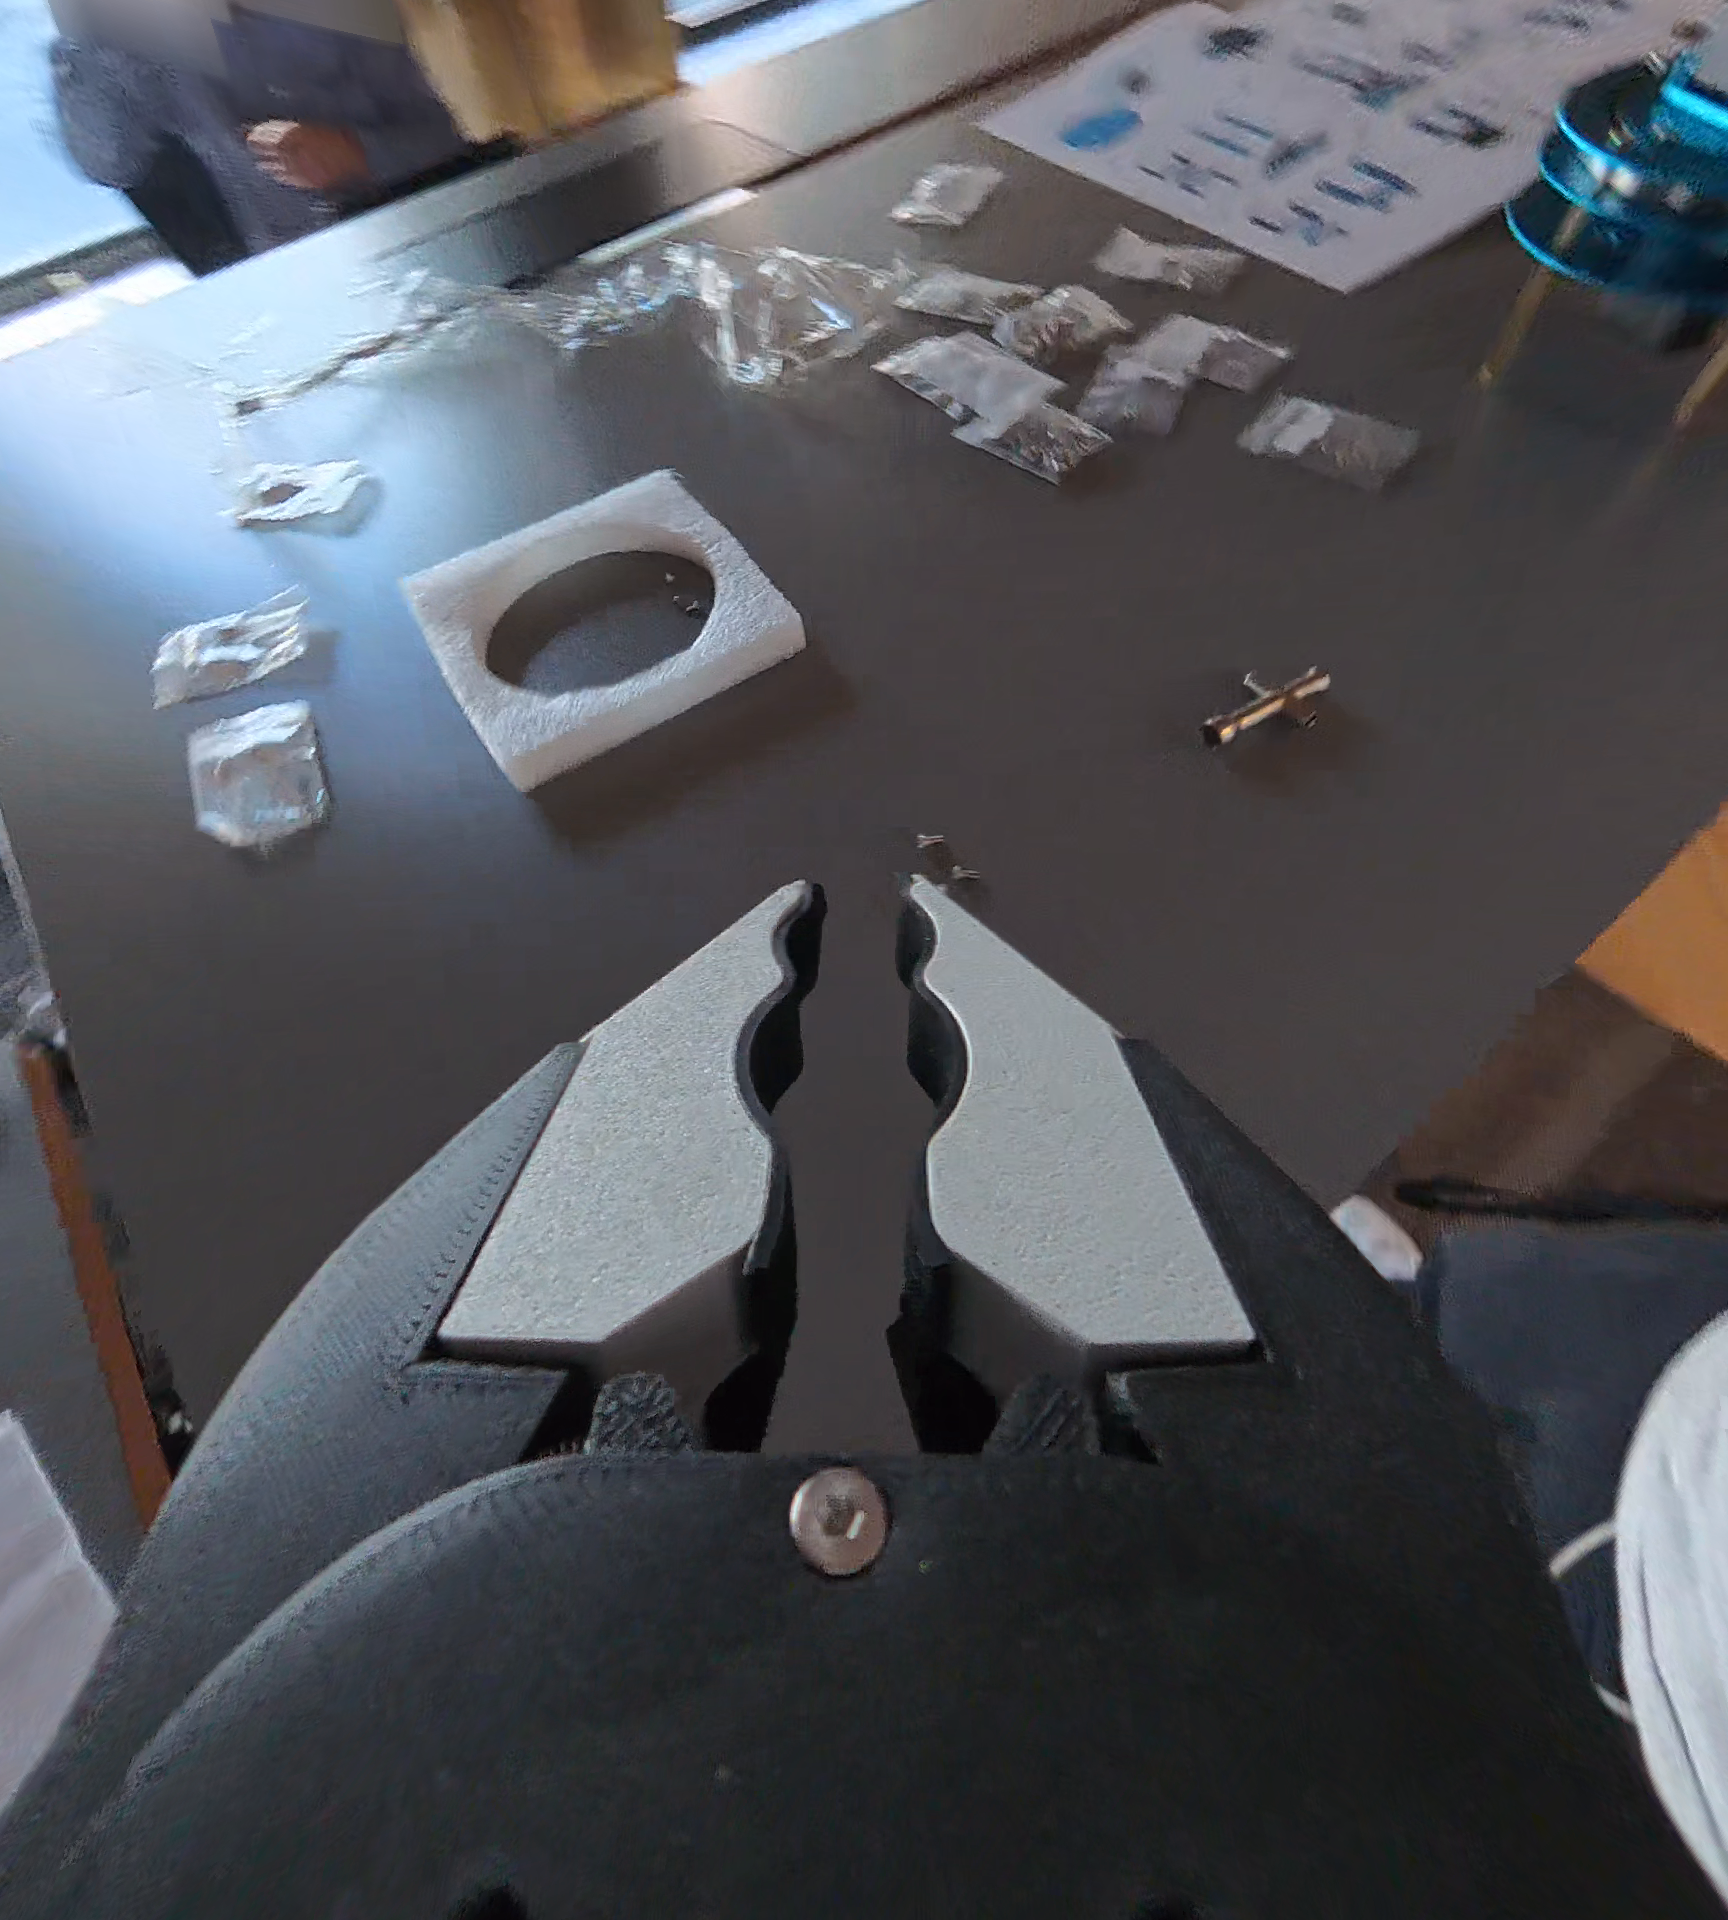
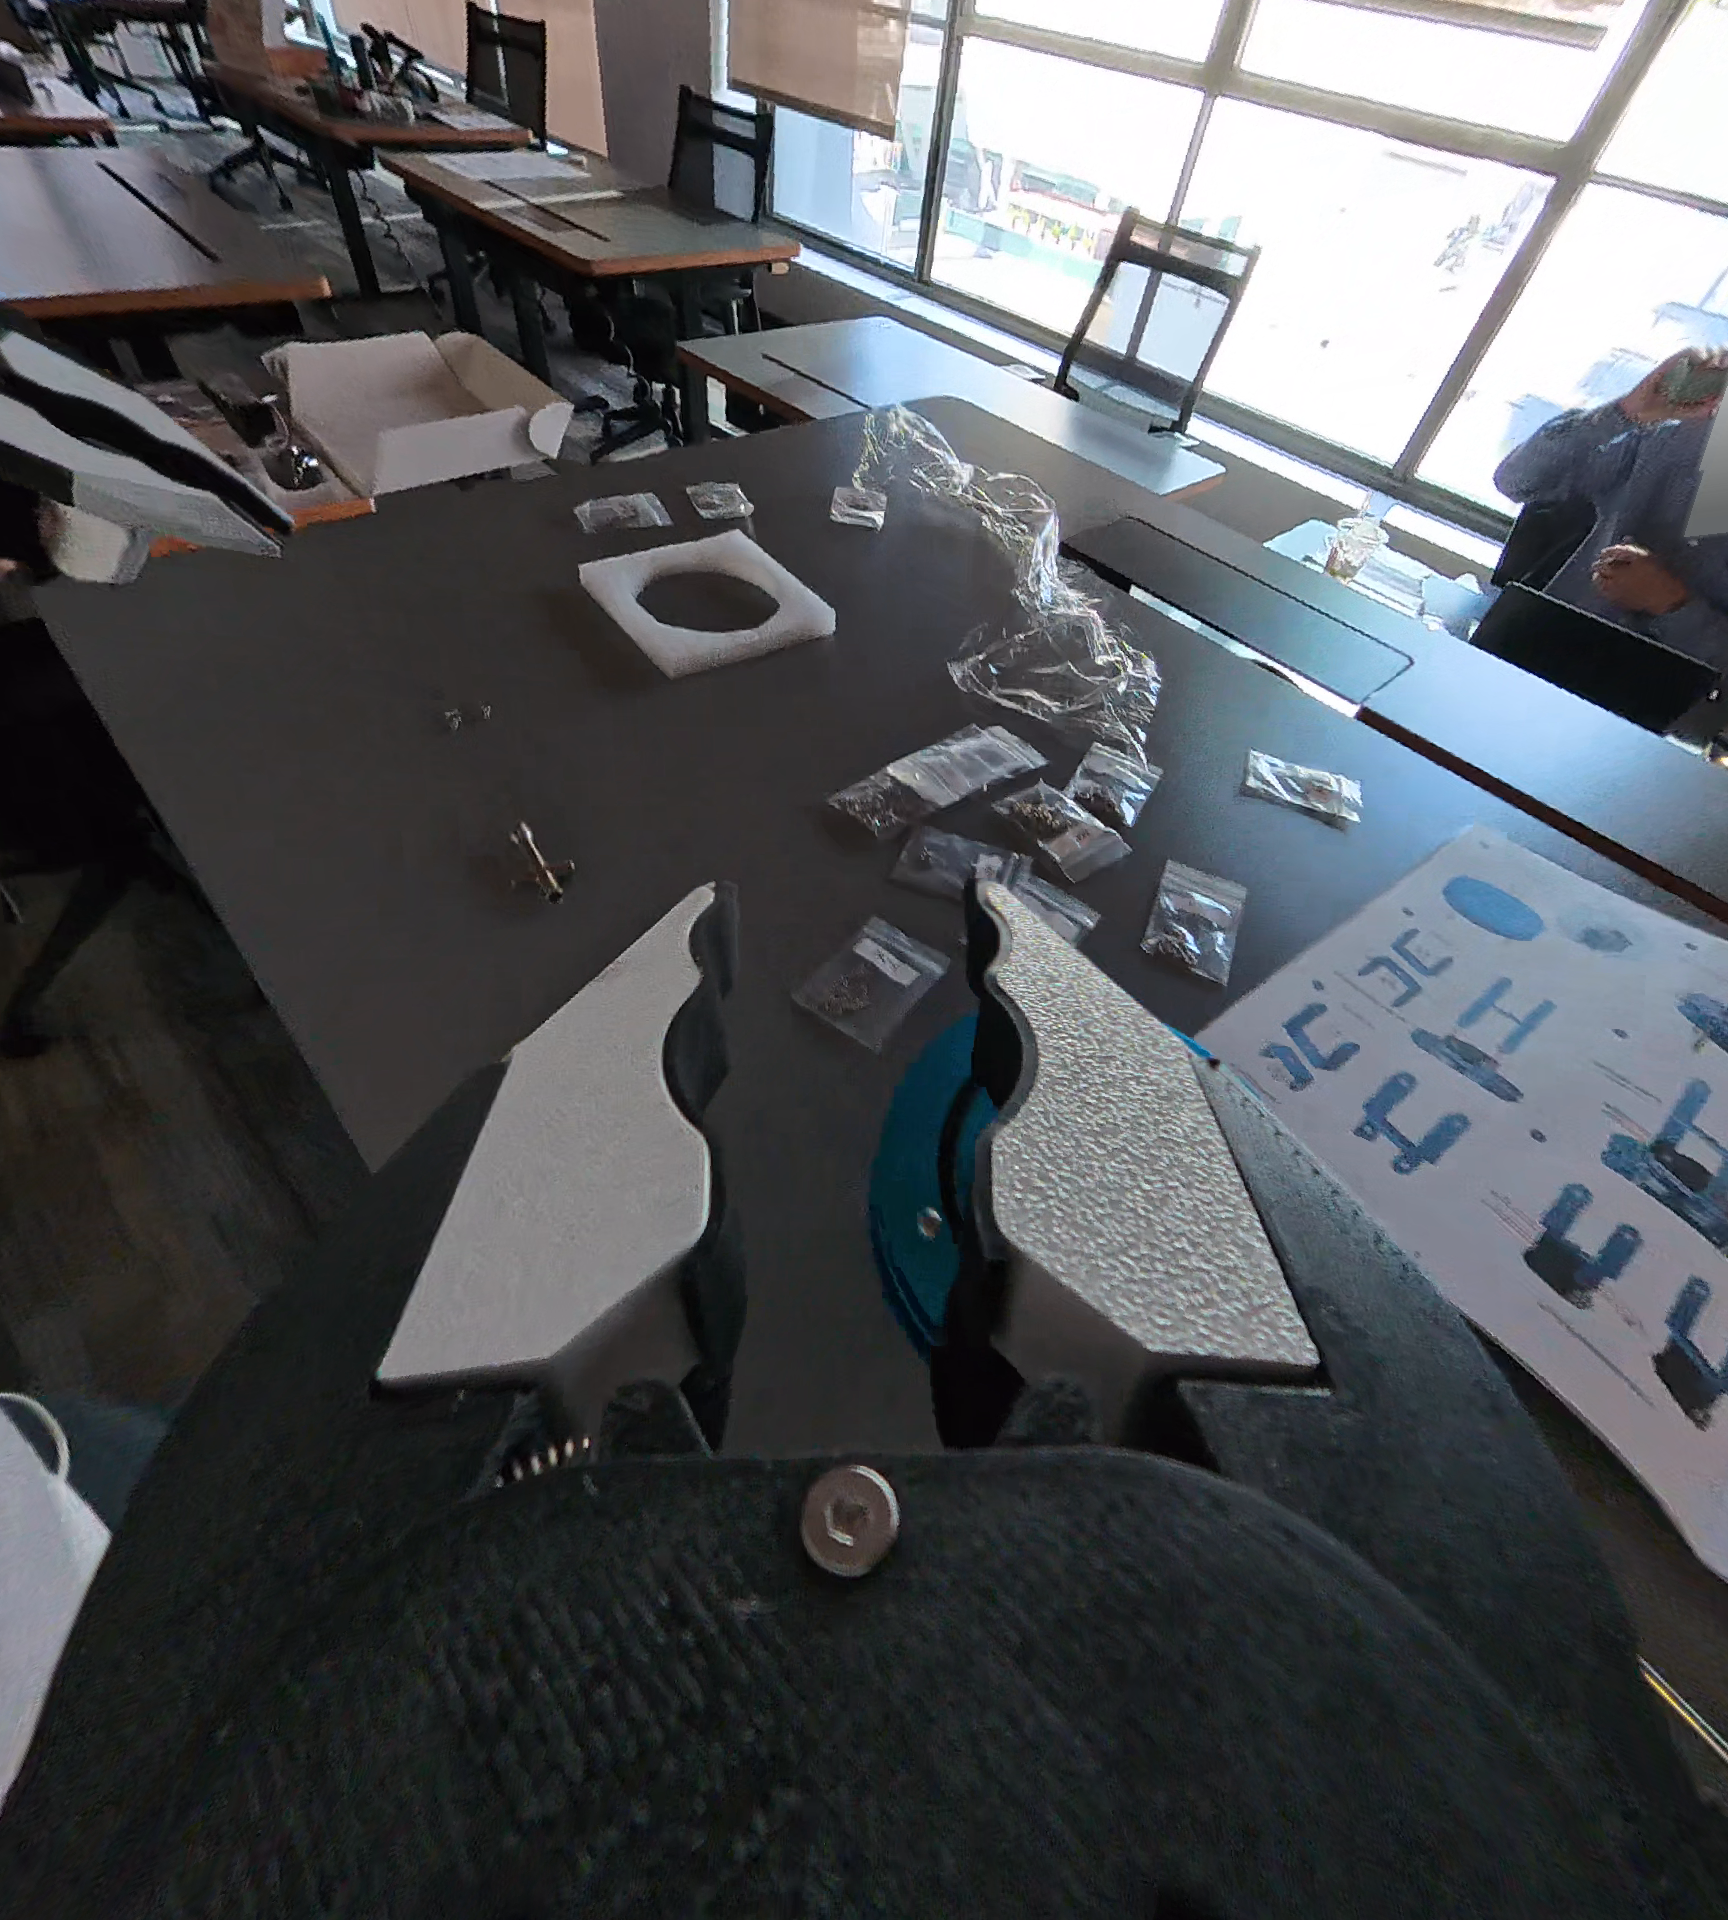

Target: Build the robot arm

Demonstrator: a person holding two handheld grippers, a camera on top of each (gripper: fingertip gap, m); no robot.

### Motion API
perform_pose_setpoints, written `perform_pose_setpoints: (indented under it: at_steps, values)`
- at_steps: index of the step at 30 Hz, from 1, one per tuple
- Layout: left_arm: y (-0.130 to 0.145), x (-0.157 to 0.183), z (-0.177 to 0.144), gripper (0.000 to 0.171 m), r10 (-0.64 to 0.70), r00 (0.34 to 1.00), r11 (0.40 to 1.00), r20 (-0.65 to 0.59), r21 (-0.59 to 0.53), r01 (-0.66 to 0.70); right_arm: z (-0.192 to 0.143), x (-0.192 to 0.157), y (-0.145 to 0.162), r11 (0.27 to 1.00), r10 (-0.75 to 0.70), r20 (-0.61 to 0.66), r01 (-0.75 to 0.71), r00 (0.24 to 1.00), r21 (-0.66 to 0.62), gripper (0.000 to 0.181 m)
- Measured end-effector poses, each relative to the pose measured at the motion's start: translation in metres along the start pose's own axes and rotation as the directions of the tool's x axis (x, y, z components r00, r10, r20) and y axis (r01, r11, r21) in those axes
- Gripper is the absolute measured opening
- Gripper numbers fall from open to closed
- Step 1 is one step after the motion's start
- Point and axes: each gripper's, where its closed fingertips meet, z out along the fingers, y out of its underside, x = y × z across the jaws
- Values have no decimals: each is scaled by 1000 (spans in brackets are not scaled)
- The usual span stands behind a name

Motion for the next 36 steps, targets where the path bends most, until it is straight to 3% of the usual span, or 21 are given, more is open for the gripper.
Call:
perform_pose_setpoints:
  at_steps: [3, 7, 10, 15, 24, 28, 36]
  values:
    - [-16, -31, 24, 2, 114, 979, 993, -167, -12, -118, 36, -26, -9, 999, 47, -14, -47, 999, 5, 41]
    - [-42, -57, 76, 2, 231, 889, 964, -396, -33, -265, 69, -56, -10, 991, 133, -11, -133, 991, -10, 38]
    - [-46, -69, 121, 6, 281, 798, 927, -533, -63, -369, 77, -65, -4, 986, 162, -55, -164, 985, -39, 37]
    - [-46, -76, 175, 7, 273, 737, 912, -619, -77, -402, 77, -58, 8, 973, 190, -133, -204, 973, -106, 37]
    - [-31, -74, 188, 5, 400, 620, 840, -675, 0, -543, 91, -38, 14, 958, 241, -163, -261, 957, -117, 37]
    - [-27, -75, 191, 5, 494, 531, 760, -688, 45, -649, 103, -32, 21, 949, 268, -143, -286, 953, -134, 37]
    - [-23, -70, 193, 5, 426, 425, 751, -799, 50, -659, 114, -32, 26, 944, 261, -112, -278, 959, -176, 37]
